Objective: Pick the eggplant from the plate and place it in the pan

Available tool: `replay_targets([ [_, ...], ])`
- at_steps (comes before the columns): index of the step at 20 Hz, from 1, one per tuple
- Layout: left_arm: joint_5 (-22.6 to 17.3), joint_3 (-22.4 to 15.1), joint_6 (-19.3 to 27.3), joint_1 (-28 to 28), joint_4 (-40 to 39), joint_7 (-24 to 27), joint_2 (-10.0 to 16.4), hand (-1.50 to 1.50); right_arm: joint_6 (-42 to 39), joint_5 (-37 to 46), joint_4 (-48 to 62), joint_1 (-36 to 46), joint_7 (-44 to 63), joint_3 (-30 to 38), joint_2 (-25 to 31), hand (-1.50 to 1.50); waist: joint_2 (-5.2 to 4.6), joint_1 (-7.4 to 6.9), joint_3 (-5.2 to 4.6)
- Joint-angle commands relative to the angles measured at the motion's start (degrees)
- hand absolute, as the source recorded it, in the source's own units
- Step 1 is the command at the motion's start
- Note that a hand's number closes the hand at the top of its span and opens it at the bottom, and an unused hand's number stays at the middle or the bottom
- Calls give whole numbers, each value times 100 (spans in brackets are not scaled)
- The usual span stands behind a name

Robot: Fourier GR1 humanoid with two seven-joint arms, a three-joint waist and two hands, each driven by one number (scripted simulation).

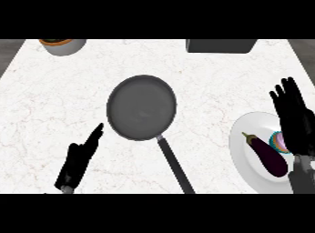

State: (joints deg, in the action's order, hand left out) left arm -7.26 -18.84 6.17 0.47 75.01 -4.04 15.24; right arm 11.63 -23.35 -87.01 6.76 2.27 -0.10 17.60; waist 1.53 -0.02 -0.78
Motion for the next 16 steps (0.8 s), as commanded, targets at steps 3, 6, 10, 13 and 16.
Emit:
replay_targets([
  [3, 327, 432, 326, -252, 488, 87, 454, 0, -931, -318, 591, 504, 106, 100, 329, -150, -157, -126, 89],
  [6, 561, 786, 543, -445, 715, 222, 891, 0, -1997, -840, 1064, 832, 269, 241, 748, -150, -180, -265, 104],
  [10, 530, 669, 632, -153, 920, -23, 741, 0, -730, 291, 1706, 125, 941, 559, 1596, -150, -151, -69, 85],
  [13, 507, 728, 576, 218, 1087, 12, 861, 0, -1757, 466, 1670, -536, 782, 430, 2388, -150, -131, 15, 80],
  [16, 570, 714, 619, -110, 1197, -236, 821, 0, -2532, 1078, 2039, -166, 395, 120, 3160, -150, -170, -63, 86],
])
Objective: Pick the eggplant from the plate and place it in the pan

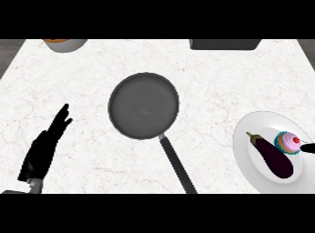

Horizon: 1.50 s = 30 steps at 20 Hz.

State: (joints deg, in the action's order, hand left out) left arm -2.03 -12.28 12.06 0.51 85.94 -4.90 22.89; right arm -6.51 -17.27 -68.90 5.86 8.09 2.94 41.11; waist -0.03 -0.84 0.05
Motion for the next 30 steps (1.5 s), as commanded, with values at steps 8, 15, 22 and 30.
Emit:
replay_targets([
  [8, 59, -43, -71, 158, 356, -128, -91, 0, -2357, 862, 602, 1136, -153, -811, 1204, -150, -10, -77, -3],
  [15, 206, 142, -74, 236, 177, 7, -155, 0, -3171, 1155, 614, 1790, 333, -1260, 725, -150, -5, 21, -7],
  [22, 216, 367, -343, 340, 246, 112, -74, 0, -3495, 1653, 1210, 2551, 1057, -1484, 113, -150, -15, -8, -5],
  [30, 374, 331, -295, 226, 309, -155, -301, 0, -4461, 1689, 968, 3222, 2264, -1759, -124, -150, -2, 26, -10],
])
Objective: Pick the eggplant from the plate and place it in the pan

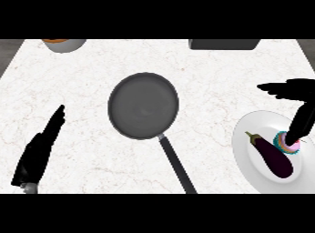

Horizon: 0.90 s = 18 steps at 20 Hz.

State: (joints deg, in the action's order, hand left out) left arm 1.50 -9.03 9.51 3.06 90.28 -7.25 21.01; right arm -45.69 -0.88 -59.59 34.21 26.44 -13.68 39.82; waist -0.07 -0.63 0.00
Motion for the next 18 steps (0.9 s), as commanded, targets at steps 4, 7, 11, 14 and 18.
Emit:
replay_targets([
  [4, 48, 135, -59, 164, 246, -60, -41, 0, -925, -11, -173, 271, 950, -126, -66, -150, 15, 16, -2],
  [7, 76, 162, -206, -80, 91, -135, -83, 0, -696, 582, 50, 186, 685, -357, -384, -150, 1, 8, 1],
  [11, 185, 259, -274, 26, 161, -132, -175, 0, -817, 562, -312, -240, 822, -116, -507, -150, 11, 43, 0],
  [14, 445, 0, -8, 564, 452, 10, -415, 0, -778, 453, -524, -179, 1494, -242, -830, -150, 19, 21, -1],
  [18, 205, 350, -376, 152, 189, -56, -247, 0, -651, 1021, -510, -448, 1261, -446, -773, -150, 7, 29, 1],
])
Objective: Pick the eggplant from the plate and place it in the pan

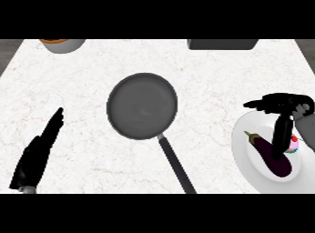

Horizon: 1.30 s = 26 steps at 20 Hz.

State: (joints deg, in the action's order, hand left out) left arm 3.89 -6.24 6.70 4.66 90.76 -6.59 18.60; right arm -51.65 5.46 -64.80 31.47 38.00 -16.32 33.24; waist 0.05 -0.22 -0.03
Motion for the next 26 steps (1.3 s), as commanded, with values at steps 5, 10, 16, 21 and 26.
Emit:
replay_targets([
  [5, 391, -56, 91, -168, 37, -194, -290, 0, -271, 536, -148, -385, 192, -3, -143, -150, -2, 14, 2],
  [10, 316, 194, -81, -161, -129, -13, -303, 0, -406, 655, -387, -649, 356, 48, -304, -150, 1, 21, 1],
  [16, 107, 524, -518, -436, 20, -302, -146, 0, -502, 1322, 362, -474, -587, 180, -132, -150, -12, -13, 5],
  [21, 340, 460, -490, 60, 6, 55, -379, 0, -176, 1848, 111, -977, -698, 82, -459, -150, -5, -2, 3],
  [26, 308, 611, -671, 312, 611, -244, -386, 0, -339, 2065, 121, -842, -636, 459, -628, -150, -1, -7, 3],
])
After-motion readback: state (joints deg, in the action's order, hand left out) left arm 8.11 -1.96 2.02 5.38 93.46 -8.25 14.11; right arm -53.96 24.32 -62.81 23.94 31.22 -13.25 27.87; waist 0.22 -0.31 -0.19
